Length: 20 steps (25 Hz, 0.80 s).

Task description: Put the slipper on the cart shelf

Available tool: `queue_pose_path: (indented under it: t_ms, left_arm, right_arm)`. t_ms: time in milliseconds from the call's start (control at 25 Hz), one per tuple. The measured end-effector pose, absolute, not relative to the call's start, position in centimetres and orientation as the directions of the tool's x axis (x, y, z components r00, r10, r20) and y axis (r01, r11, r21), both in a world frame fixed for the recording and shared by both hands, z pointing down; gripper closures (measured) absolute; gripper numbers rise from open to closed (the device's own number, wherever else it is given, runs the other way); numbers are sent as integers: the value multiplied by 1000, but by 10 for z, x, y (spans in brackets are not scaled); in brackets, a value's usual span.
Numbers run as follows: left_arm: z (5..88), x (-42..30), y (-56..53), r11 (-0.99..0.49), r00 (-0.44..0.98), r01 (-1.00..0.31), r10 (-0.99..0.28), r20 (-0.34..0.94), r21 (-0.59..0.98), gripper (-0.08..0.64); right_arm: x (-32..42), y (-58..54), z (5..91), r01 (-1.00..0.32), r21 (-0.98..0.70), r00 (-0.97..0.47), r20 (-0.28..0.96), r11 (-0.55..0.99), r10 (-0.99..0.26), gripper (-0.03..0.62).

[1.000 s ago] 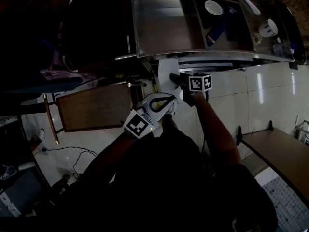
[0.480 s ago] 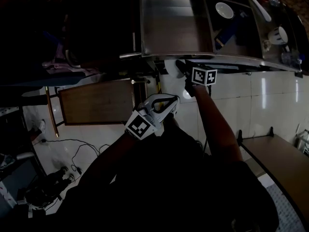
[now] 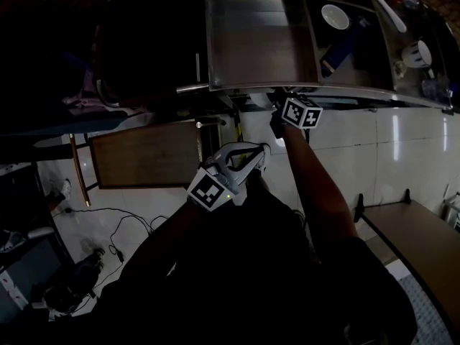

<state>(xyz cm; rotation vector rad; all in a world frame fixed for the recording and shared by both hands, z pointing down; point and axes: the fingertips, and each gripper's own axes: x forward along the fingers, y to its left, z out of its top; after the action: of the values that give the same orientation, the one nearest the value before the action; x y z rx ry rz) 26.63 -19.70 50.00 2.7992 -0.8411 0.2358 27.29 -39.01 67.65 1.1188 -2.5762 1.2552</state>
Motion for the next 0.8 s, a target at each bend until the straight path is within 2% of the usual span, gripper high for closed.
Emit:
queue_pose_path:
  t_ms: [240,440,520,640,800]
  left_arm:
    - [501,266,-198,-811,821,-564,-530,213,158,560]
    - [503,268,-196,-817,823,-558,-523,221,145,560]
    - [505,268,-196,-817,822,-559,-523,225,144,560]
    - [506,267,-196,-812,819,-564,-527,227,151,560]
    - [507,266,-197,-811,815,-568,-532,230,141,560]
  right_arm:
    - [275,-401,677,-684,-612,-691,370,397,-621,517]
    - [277,-405,671,-765,-443,-636,401,468,-659,488]
    - [279,-405,670,-789,-372,-613,413,490,-673,455]
    - [283,-406,669,-809,-309,-587,420,500,-692,364]
    - [292,-406,658,-844,-172,-530,407,507,-744,337]
